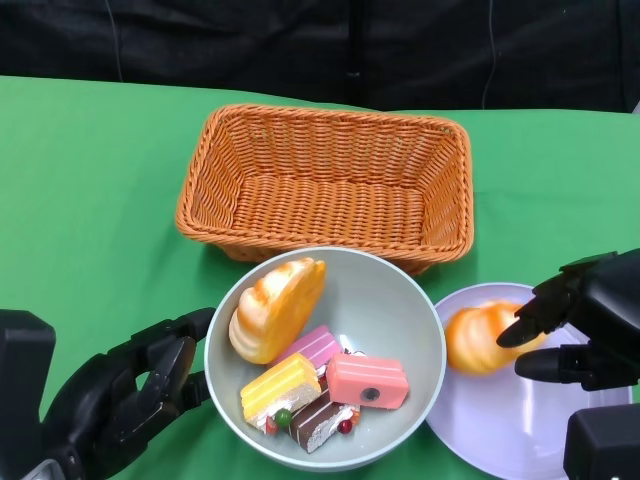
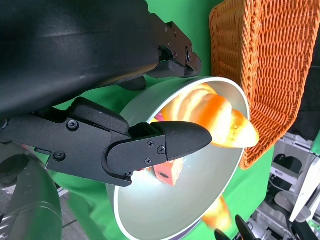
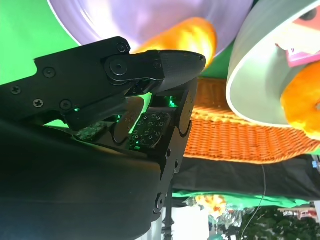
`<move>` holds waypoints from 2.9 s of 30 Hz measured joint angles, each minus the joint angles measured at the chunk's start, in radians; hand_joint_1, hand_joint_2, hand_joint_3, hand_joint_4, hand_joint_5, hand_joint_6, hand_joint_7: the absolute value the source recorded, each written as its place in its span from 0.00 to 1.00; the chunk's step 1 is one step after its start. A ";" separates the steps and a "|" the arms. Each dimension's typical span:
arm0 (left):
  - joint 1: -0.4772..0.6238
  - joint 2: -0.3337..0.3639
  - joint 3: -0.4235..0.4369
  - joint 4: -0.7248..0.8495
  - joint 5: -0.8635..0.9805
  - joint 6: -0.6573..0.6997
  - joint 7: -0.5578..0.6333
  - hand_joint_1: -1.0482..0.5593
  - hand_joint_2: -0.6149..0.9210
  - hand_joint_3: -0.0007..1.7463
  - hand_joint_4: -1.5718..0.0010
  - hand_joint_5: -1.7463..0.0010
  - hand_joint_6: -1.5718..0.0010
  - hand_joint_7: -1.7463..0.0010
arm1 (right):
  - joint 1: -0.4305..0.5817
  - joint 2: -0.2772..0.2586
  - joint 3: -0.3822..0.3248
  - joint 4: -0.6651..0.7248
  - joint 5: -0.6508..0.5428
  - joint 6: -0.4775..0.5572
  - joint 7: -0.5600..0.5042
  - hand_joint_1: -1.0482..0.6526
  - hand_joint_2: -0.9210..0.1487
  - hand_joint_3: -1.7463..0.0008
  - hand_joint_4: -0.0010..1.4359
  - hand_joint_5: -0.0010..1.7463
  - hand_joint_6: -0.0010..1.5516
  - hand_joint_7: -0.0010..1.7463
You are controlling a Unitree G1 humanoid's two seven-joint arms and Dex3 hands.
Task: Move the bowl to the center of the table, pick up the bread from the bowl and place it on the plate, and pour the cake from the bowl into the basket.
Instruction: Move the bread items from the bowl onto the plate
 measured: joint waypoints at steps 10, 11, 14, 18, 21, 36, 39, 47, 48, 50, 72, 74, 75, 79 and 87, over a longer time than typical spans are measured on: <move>-0.001 0.000 -0.003 0.001 0.000 0.000 0.000 0.20 1.00 0.36 0.94 0.63 0.82 1.00 | 0.010 0.033 -0.027 -0.012 0.096 -0.081 -0.077 0.25 0.00 0.92 0.78 0.07 0.46 0.00; -0.002 0.000 -0.005 0.002 0.000 0.000 0.000 0.20 1.00 0.36 0.94 0.63 0.82 1.00 | 0.010 0.037 -0.027 -0.012 0.107 -0.095 -0.085 0.25 0.00 0.92 0.78 0.07 0.46 0.00; -0.003 0.000 -0.006 0.004 0.000 0.000 0.000 0.20 1.00 0.36 0.93 0.63 0.81 1.00 | 0.010 0.051 -0.028 -0.015 0.120 -0.114 -0.098 0.26 0.00 0.90 0.75 0.06 0.47 0.01; -0.004 0.000 -0.008 0.006 0.000 0.000 0.000 0.19 1.00 0.35 0.93 0.63 0.81 1.00 | 0.001 0.084 -0.024 -0.045 0.140 -0.142 -0.103 0.27 0.00 0.91 0.71 0.04 0.47 0.01; -0.005 -0.003 -0.008 0.007 0.000 0.000 0.000 0.19 1.00 0.35 0.94 0.63 0.81 1.00 | -0.018 0.108 -0.015 -0.058 0.153 -0.160 -0.103 0.27 0.00 0.91 0.70 0.04 0.46 0.01; -0.019 -0.013 -0.009 0.025 0.001 0.000 0.001 0.19 1.00 0.34 0.94 0.62 0.81 1.00 | -0.175 0.248 0.165 0.041 0.073 -0.209 -0.104 0.35 0.05 0.99 0.59 0.02 0.42 0.00; -0.018 -0.015 -0.009 0.025 0.001 0.000 0.001 0.19 1.00 0.34 0.93 0.61 0.80 1.00 | -0.198 0.272 0.193 0.072 0.050 -0.203 -0.106 0.35 0.04 0.99 0.58 0.02 0.41 0.00; -0.012 -0.015 -0.015 0.018 0.000 0.000 0.001 0.19 1.00 0.34 0.94 0.61 0.79 0.99 | -0.258 0.319 0.265 0.156 -0.039 -0.173 -0.117 0.34 0.02 1.00 0.53 0.00 0.38 0.00; -0.011 -0.014 -0.015 0.017 0.000 0.000 0.001 0.19 1.00 0.34 0.94 0.61 0.79 0.99 | -0.266 0.324 0.274 0.167 -0.048 -0.170 -0.120 0.34 0.02 1.00 0.52 0.00 0.38 0.00; -0.011 -0.013 -0.018 0.015 0.000 0.000 0.000 0.19 1.00 0.34 0.93 0.61 0.79 0.99 | -0.281 0.334 0.287 0.189 -0.058 -0.168 -0.134 0.35 0.02 1.00 0.50 0.00 0.37 0.00; -0.011 0.023 -0.076 0.004 0.008 -0.008 -0.033 0.17 1.00 0.33 0.92 0.63 0.80 1.00 | -0.409 0.396 0.380 0.417 -0.169 -0.118 -0.279 0.31 0.01 1.00 0.27 0.00 0.26 0.00; -0.011 0.023 -0.079 0.004 0.010 -0.010 -0.033 0.17 1.00 0.34 0.93 0.63 0.80 1.00 | -0.413 0.397 0.391 0.427 -0.174 -0.109 -0.279 0.31 0.01 1.00 0.27 0.00 0.26 0.00; -0.011 0.023 -0.081 0.004 0.011 -0.011 -0.033 0.17 1.00 0.34 0.93 0.63 0.80 1.00 | -0.415 0.397 0.396 0.431 -0.174 -0.107 -0.279 0.31 0.01 1.00 0.27 0.00 0.26 0.00; -0.011 0.025 -0.090 -0.002 0.026 -0.013 -0.033 0.18 1.00 0.34 0.92 0.63 0.80 1.00 | -0.431 0.395 0.406 0.469 -0.178 -0.103 -0.284 0.31 0.01 1.00 0.28 0.01 0.27 0.01; -0.011 0.025 -0.096 -0.012 0.049 -0.017 -0.030 0.23 1.00 0.36 0.88 0.61 0.76 0.98 | -0.442 0.386 0.424 0.557 -0.202 -0.123 -0.352 0.35 0.00 1.00 0.34 0.04 0.31 0.02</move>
